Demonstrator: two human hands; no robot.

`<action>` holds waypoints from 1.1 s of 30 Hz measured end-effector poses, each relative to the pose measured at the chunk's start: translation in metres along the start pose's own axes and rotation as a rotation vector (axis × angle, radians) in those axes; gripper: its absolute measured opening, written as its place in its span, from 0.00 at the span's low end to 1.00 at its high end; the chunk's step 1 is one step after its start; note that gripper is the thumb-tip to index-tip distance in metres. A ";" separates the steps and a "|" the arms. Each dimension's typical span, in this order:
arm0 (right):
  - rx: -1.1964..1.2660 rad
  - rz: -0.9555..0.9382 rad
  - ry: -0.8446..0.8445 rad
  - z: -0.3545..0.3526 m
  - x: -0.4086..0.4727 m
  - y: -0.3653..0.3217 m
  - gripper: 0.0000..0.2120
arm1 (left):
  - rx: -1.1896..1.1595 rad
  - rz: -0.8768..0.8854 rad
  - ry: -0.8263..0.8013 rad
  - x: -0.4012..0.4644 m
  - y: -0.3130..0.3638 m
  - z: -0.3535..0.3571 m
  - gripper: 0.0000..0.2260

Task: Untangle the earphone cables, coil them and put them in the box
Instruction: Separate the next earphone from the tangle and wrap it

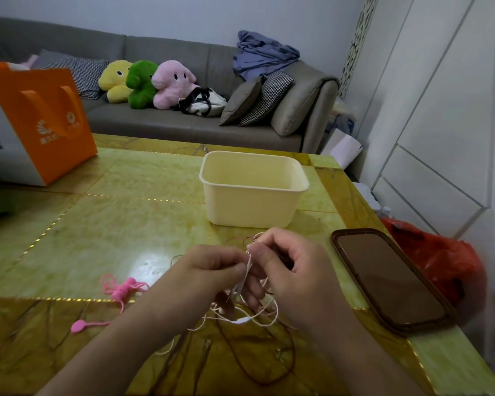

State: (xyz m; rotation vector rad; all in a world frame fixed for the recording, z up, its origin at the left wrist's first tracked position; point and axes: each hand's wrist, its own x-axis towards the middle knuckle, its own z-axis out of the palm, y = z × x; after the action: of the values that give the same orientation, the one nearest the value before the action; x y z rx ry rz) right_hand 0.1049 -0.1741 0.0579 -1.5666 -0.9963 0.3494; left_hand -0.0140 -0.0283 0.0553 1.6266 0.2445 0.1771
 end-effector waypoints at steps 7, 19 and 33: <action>-0.057 0.021 0.049 0.003 0.006 0.012 0.14 | -0.509 0.005 -0.058 -0.006 0.009 -0.005 0.12; -0.070 0.001 -0.099 0.003 0.000 0.004 0.10 | 0.267 0.122 0.225 0.002 -0.007 -0.002 0.12; -0.160 0.139 -0.195 0.010 0.001 0.014 0.15 | -0.352 0.156 0.347 0.000 0.010 -0.002 0.12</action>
State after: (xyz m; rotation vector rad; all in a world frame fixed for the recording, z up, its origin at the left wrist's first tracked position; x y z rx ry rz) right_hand 0.1040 -0.1665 0.0424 -1.7771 -1.0882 0.5383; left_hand -0.0137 -0.0270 0.0654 1.2572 0.3306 0.5923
